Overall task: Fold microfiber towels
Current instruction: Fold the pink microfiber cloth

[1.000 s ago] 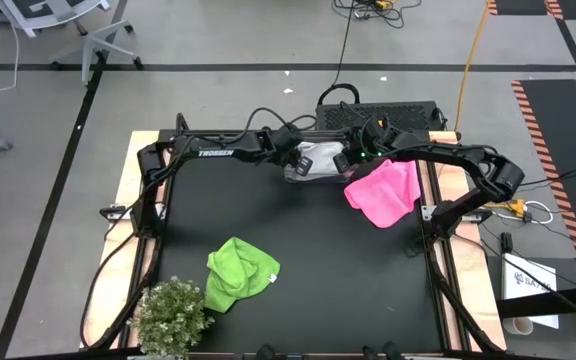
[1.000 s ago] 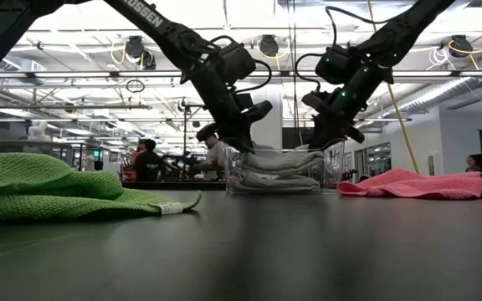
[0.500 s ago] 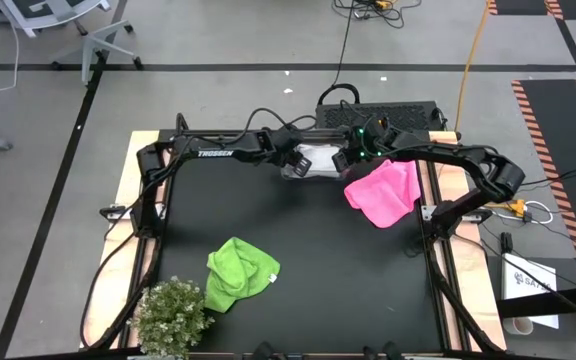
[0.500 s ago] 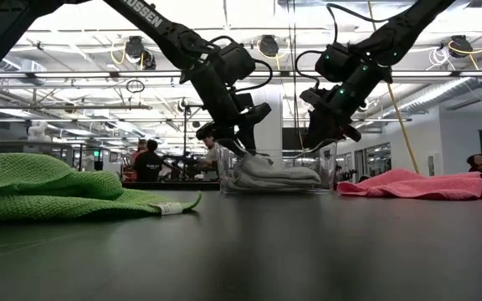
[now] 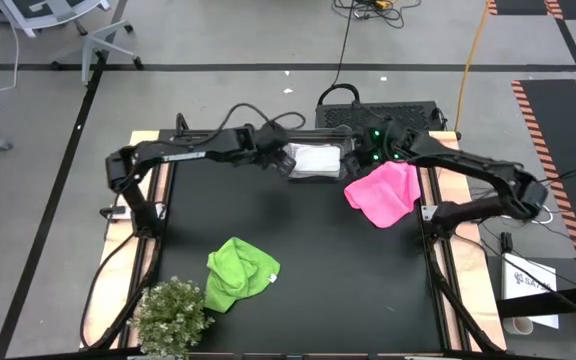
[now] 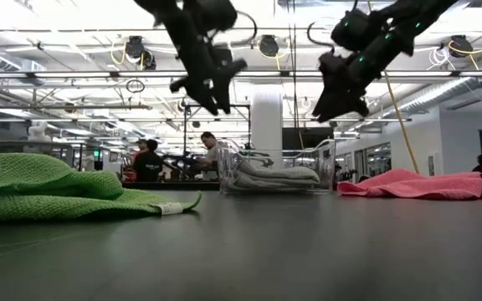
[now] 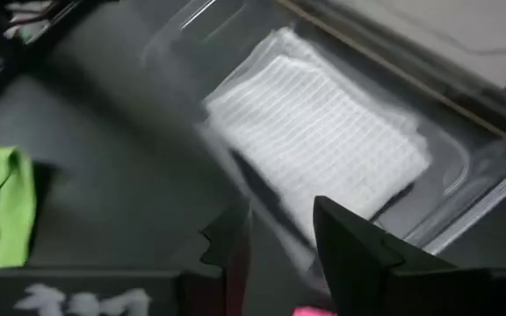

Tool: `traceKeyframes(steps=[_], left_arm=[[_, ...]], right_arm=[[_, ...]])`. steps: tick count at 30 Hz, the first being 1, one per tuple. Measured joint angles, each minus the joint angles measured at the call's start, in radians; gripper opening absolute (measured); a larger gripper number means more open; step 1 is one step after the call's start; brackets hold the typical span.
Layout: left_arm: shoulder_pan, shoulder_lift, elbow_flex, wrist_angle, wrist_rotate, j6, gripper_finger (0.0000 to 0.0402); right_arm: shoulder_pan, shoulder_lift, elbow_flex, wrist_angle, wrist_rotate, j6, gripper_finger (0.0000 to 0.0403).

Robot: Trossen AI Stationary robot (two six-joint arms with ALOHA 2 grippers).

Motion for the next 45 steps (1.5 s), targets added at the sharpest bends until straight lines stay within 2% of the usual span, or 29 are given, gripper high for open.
traceKeyframes(steps=[6,10,14,19,23,29,36,39,45], left_arm=[[-0.173,-0.112,0.001,-0.163,-0.147,-0.031,0.0166],[-0.282,-0.154,0.001,-0.269,-0.223,-0.117,0.0166],[-0.345,-0.163,0.001,-0.362,-0.228,-0.228,0.0166],[-0.410,-0.163,0.002,-0.475,-0.186,-0.341,0.0166],[-0.447,-0.163,-0.007,-0.570,-0.171,-0.438,0.0166],[-0.478,-0.163,-0.078,-0.569,-0.170,-0.536,0.0166],[-0.479,-0.163,-0.143,-0.510,-0.147,-0.551,0.0166],[-0.477,-0.163,-0.144,-0.502,-0.148,-0.531,0.0166],[-0.473,-0.163,-0.144,-0.450,-0.167,-0.493,0.0166]], right_arm=[[0.121,-0.108,0.000,-0.130,-0.004,0.045,0.0100],[0.235,-0.138,0.000,-0.106,-0.003,0.091,0.0094],[0.344,-0.131,0.000,-0.096,-0.003,0.096,0.0094],[0.459,-0.110,0.001,0.021,0.004,0.007,0.0093],[0.513,-0.084,0.002,-0.006,0.047,0.095,0.0093],[0.580,-0.039,0.000,-0.314,0.165,0.182,0.0093],[0.629,-0.008,0.000,-0.649,0.303,0.215,0.0093],[0.632,-0.006,-0.016,-0.681,0.337,0.192,0.0094],[0.633,-0.004,-0.106,-0.665,0.314,0.188,0.0094]])
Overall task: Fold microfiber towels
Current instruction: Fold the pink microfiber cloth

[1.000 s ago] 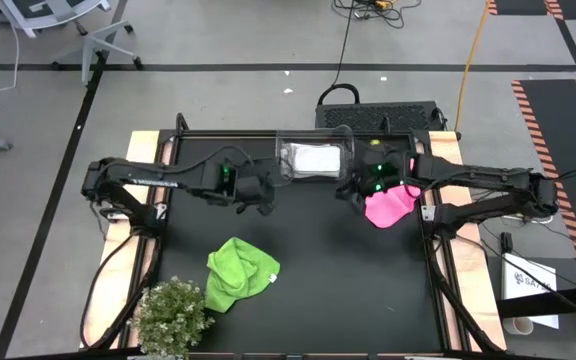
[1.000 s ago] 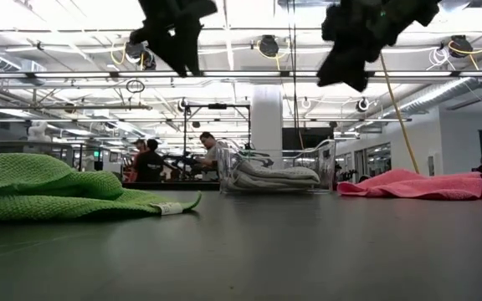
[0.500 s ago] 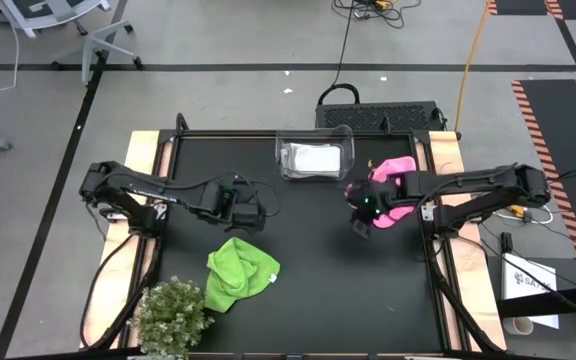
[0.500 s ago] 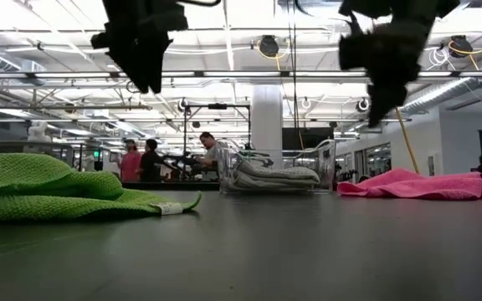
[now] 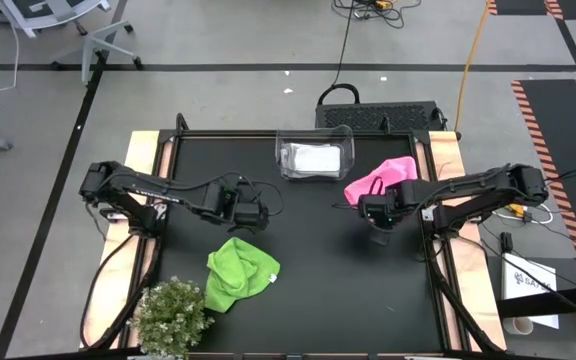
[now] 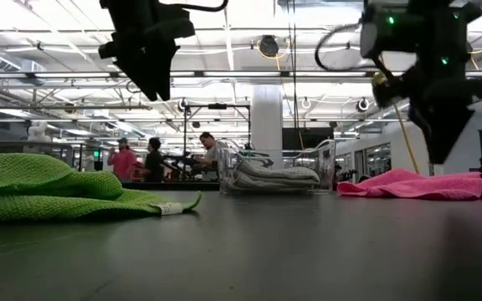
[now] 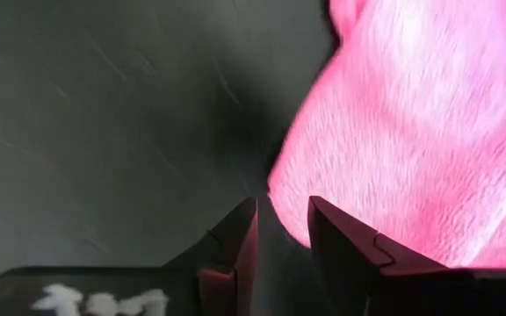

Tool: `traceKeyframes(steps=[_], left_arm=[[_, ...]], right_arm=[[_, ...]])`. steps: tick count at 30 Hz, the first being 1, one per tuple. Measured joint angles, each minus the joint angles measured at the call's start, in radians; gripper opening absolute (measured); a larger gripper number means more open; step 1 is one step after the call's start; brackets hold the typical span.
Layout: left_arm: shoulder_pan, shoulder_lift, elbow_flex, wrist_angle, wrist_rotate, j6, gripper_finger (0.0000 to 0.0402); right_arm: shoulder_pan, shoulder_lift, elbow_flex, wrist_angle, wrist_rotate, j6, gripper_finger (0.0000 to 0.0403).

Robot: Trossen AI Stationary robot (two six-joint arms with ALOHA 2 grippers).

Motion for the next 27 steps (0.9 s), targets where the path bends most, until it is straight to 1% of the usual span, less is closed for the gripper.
traceKeyframes(steps=[6,13,16,23,27], left_arm=[[0.000,0.000,0.000,0.003,-0.004,0.008,0.0166],[0.000,0.000,0.000,0.002,-0.007,0.005,0.0166],[0.000,0.000,0.000,0.002,-0.007,-0.009,0.0166],[0.000,0.000,0.001,0.005,-0.007,-0.015,0.0166],[0.000,0.000,0.001,0.031,-0.008,-0.012,0.0166]], right_arm=[[0.000,0.000,-0.092,0.041,-0.002,-0.019,0.0094],[0.001,0.000,-0.150,0.176,-0.003,-0.096,0.0094],[0.001,0.000,-0.165,0.204,-0.003,-0.126,0.0094],[0.001,0.000,-0.190,0.224,-0.003,-0.119,0.0094],[0.001,-0.001,-0.228,0.281,-0.004,-0.097,0.0094]])
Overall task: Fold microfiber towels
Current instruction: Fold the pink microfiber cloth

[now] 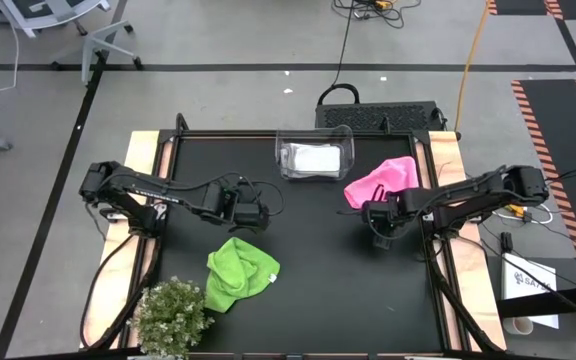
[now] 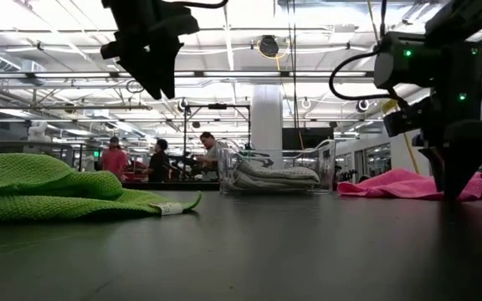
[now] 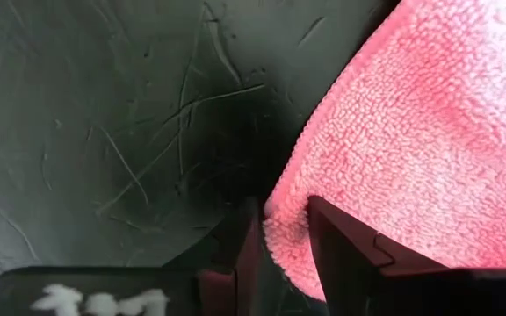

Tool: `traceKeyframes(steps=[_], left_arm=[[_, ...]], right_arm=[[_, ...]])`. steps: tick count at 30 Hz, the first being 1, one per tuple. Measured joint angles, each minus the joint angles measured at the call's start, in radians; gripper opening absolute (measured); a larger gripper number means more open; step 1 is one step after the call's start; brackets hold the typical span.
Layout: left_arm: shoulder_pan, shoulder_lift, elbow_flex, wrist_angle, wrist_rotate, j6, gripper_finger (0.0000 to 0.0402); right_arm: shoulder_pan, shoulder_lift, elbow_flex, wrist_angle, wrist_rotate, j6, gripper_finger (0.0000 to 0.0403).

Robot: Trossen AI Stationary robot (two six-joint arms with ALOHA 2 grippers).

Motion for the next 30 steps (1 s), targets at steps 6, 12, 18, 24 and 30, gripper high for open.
traceKeyframes(steps=[6,12,18,24,30], left_arm=[[0.000,0.000,0.000,0.016,0.000,-0.001,0.0166],[0.000,0.000,0.000,0.027,-0.028,-0.003,0.0166],[0.003,0.000,0.000,0.107,-0.137,0.002,0.0166],[0.018,0.000,-0.008,0.291,-0.194,0.060,0.0166],[0.059,-0.001,-0.177,0.767,-0.056,0.230,0.0166]], right_arm=[[0.000,-0.004,-0.083,0.069,-0.021,0.048,0.0089],[-0.001,-0.047,-0.041,0.097,-0.068,0.169,0.0010],[-0.001,-0.166,0.070,0.253,-0.107,0.241,0.0002],[-0.019,-0.285,0.092,0.343,-0.104,0.267,0.0001],[-0.032,-0.338,0.089,0.314,-0.100,0.288,0.0001]])
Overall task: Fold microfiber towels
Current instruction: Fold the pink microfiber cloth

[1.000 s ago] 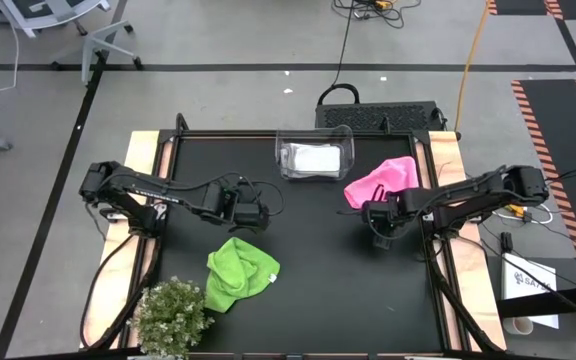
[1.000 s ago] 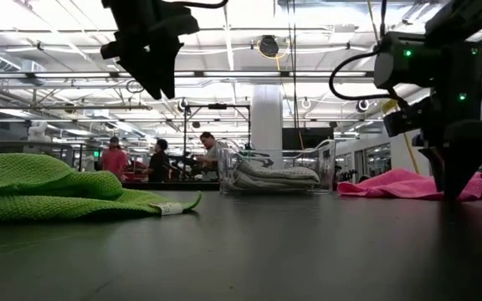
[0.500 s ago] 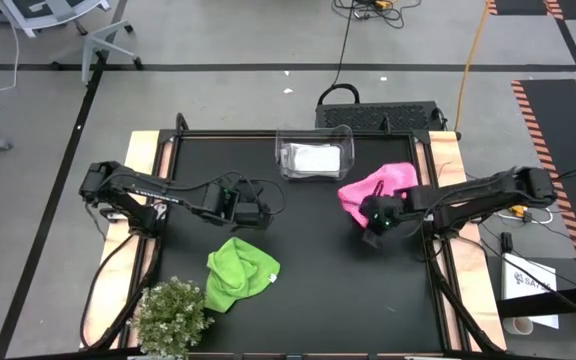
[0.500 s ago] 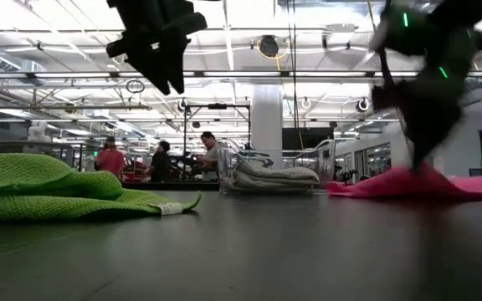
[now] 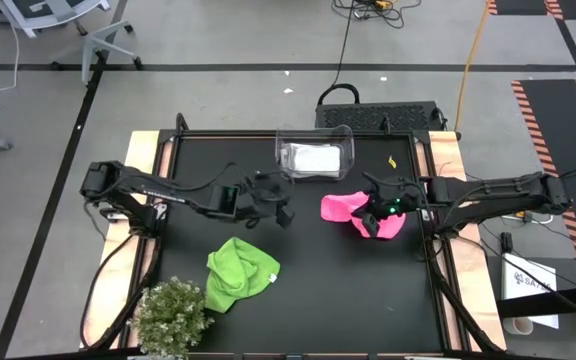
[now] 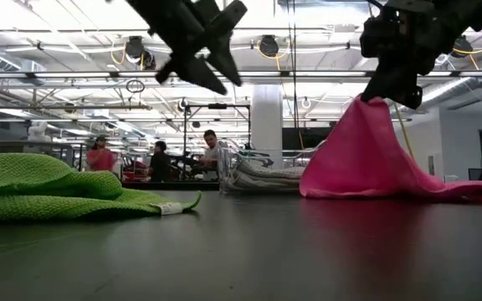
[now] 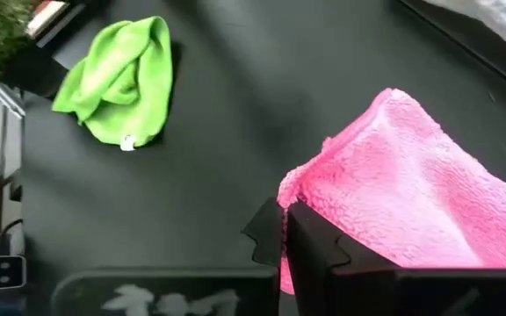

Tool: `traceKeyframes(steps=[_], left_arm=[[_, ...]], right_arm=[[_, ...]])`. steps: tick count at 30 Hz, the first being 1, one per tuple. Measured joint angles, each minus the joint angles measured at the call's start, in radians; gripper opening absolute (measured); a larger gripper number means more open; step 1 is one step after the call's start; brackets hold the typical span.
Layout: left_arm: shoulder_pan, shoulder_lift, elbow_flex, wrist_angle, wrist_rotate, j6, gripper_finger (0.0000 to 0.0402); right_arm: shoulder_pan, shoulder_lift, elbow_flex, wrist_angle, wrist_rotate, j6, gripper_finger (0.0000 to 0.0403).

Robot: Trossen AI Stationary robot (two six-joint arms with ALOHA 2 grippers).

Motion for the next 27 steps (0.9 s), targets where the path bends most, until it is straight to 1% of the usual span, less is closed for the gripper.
traceKeyframes(steps=[2,4,6,9,11,14,18,21,23,25,27], left_arm=[[0.017,0.000,-0.075,0.166,0.091,0.012,0.0166],[0.030,0.000,-0.149,0.279,0.167,0.001,0.0166],[0.040,0.000,-0.211,0.364,0.214,-0.038,0.0166],[0.049,0.000,-0.284,0.440,0.262,-0.099,0.0166],[0.045,0.001,-0.314,0.473,0.268,-0.102,0.0166],[0.035,0.001,-0.323,0.507,0.268,-0.055,0.0166],[0.029,0.001,-0.313,0.513,0.268,-0.033,0.0166],[0.032,0.001,-0.313,0.507,0.265,-0.031,0.0166],[0.032,0.011,-0.313,0.516,0.238,-0.014,0.0166],[0.032,0.043,-0.312,0.568,0.224,0.006,0.0166],[0.035,0.078,-0.316,0.625,0.233,0.032,0.0166]], right_arm=[[0.000,-0.001,0.000,-0.014,0.005,0.000,0.0001],[0.000,-0.002,0.000,-0.020,0.021,0.001,0.0001],[0.000,-0.001,0.000,-0.028,0.025,0.004,0.0001],[0.000,0.001,0.000,-0.028,0.025,0.005,0.0000],[0.000,0.001,0.000,-0.022,0.026,0.005,0.0000],[0.000,0.017,0.000,0.020,0.028,0.021,0.0000],[0.010,0.108,0.001,0.140,0.016,0.020,0.0000],[0.022,0.202,0.001,0.260,-0.026,0.014,0.0000],[0.028,0.260,0.001,0.339,-0.057,0.014,0.0000],[0.028,0.296,0.001,0.398,-0.092,0.023,0.0000],[0.028,0.320,0.001,0.476,-0.137,0.049,0.0000]])
